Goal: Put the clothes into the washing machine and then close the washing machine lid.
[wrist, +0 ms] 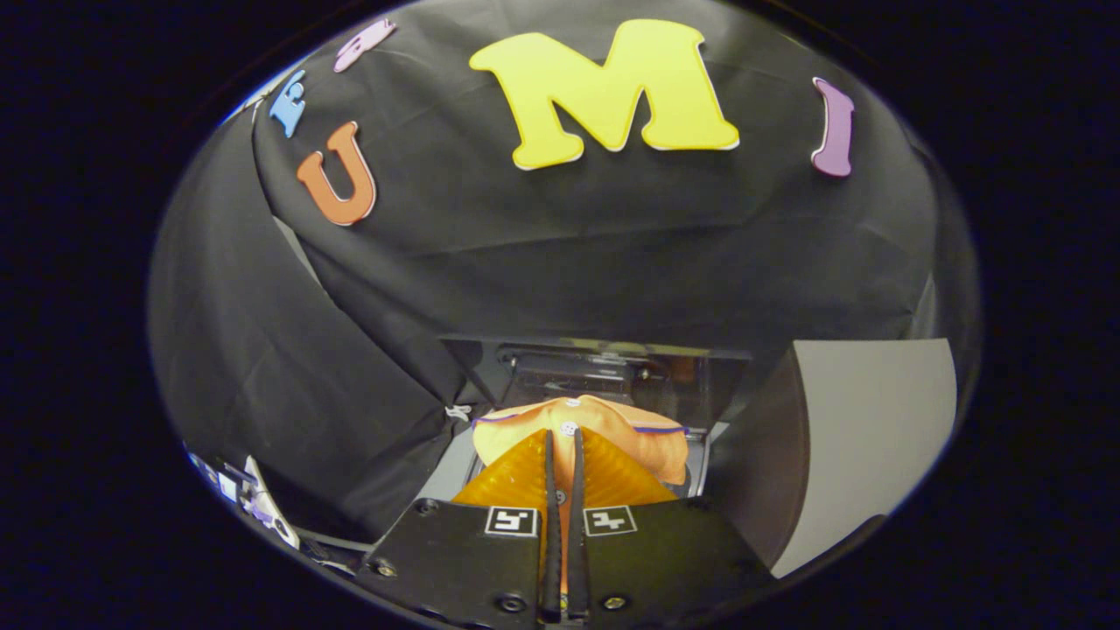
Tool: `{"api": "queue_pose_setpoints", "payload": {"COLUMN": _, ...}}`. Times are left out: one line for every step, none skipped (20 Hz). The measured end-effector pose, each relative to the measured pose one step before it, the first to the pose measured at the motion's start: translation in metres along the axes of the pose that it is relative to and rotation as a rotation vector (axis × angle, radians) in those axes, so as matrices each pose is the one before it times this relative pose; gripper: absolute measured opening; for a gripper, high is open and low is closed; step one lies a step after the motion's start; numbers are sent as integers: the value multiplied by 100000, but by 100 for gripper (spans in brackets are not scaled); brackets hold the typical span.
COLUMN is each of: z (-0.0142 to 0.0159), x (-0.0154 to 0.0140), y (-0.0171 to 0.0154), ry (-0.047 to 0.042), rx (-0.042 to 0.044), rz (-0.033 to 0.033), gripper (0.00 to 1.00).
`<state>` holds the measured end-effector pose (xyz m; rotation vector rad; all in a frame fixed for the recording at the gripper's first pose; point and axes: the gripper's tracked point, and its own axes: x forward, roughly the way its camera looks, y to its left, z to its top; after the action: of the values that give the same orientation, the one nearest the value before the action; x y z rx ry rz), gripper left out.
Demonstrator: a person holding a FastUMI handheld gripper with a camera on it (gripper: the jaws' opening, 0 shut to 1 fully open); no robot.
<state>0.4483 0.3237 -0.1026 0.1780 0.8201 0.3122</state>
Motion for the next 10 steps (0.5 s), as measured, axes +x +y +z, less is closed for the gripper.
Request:
{"api": "queue_pose_setpoints", "payload": {"z": -571, "x": 623, "y": 155, "ry": 982, "rx": 127, "rz": 55, "gripper": 6}}
{"api": "queue_pose_setpoints", "payload": {"z": -387, "x": 605, "y": 146, "ry": 697, "rx": -287, "rz": -192, "gripper": 6}}
{"api": "queue_pose_setpoints", "payload": {"z": -458, "x": 526, "y": 106, "ry": 443, "rx": -305, "rz": -322, "gripper": 6}}
{"api": "queue_pose_setpoints", "payload": {"z": -382, "x": 607, "y": 69, "ry": 555, "rx": -180, "rz": -319, "gripper": 6}}
{"api": "queue_pose_setpoints", "payload": {"z": -434, "x": 656, "y": 145, "ry": 481, "rx": -98, "rz": -57, "gripper": 6}}
{"api": "queue_pose_setpoints", "payload": {"z": -368, "x": 643, "y": 86, "ry": 434, "rx": -274, "rz": -204, "gripper": 6}}
{"api": "queue_pose_setpoints", "payload": {"z": -519, "x": 517, "y": -4, "ry": 414, "rx": -270, "rz": -487, "gripper": 6}}
{"api": "queue_pose_setpoints", "payload": {"z": -510, "x": 607, "y": 50, "ry": 731, "rx": -118, "rz": -393, "gripper": 6}}
{"api": "queue_pose_setpoints", "payload": {"z": -590, "x": 688, "y": -20, "ry": 713, "rx": 105, "rz": -468, "gripper": 6}}
{"api": "queue_pose_setpoints", "payload": {"z": -538, "x": 674, "y": -47, "ry": 798, "rx": 287, "rz": -410, "gripper": 6}}
